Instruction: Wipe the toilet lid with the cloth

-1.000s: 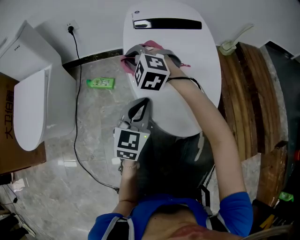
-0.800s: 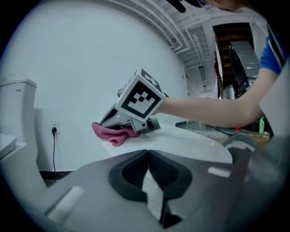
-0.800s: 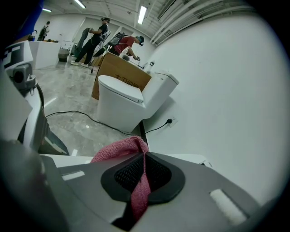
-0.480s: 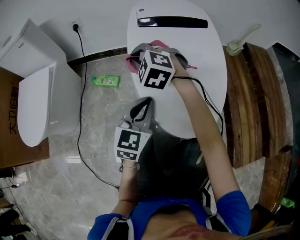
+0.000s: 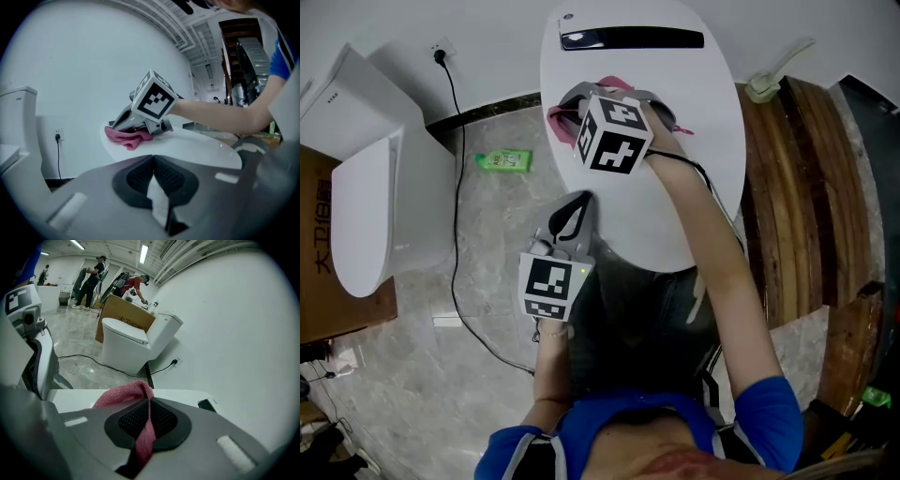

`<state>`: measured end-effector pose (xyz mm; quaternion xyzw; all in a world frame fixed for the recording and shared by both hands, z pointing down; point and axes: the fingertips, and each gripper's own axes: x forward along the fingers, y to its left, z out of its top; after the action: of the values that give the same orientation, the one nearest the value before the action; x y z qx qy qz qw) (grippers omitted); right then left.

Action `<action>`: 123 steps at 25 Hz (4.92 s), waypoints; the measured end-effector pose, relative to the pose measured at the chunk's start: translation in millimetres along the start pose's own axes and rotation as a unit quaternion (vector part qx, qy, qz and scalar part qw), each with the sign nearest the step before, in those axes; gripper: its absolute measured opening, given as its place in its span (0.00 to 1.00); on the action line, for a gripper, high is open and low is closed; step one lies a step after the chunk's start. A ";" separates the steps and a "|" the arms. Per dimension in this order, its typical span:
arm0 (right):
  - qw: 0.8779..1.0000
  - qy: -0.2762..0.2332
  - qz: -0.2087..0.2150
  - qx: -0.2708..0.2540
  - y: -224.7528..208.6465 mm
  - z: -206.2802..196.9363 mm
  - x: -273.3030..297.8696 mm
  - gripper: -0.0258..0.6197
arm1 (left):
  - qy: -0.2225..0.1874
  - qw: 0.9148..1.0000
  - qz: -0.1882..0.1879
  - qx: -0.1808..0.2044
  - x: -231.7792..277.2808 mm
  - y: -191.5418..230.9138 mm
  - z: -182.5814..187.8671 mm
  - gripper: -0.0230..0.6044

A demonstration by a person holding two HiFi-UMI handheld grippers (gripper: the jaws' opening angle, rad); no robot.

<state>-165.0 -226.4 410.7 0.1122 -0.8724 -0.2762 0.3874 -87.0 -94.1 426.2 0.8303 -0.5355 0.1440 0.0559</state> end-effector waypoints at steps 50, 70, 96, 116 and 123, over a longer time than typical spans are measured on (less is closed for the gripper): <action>0.996 0.024 -0.021 0.086 -37.9 -96.9 -57.0 0.05 | -0.009 1.000 0.003 -0.004 0.6 -1.3 1.1 0.04; 0.993 0.027 -0.038 0.112 -49.7 -129.2 -75.4 0.05 | -0.013 1.000 -0.002 -0.006 0.5 0.0 1.5 0.04; 0.983 0.032 -0.071 0.166 -68.5 -188.2 -109.1 0.05 | -0.011 1.000 -0.001 -0.004 1.9 -0.3 2.1 0.04; 0.968 0.026 -0.113 0.223 -78.9 -241.7 -141.2 0.05 | -0.010 1.000 -0.003 -0.004 2.8 -0.7 1.1 0.04; 0.964 0.016 -0.118 0.236 -75.7 -246.1 -149.5 0.05 | -0.011 1.000 -0.003 -0.004 2.1 -0.9 1.3 0.04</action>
<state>116.1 -324.6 410.6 0.3068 -0.8873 -0.1042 0.3283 -85.1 -95.9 425.6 0.8330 -0.5347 0.1320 0.0537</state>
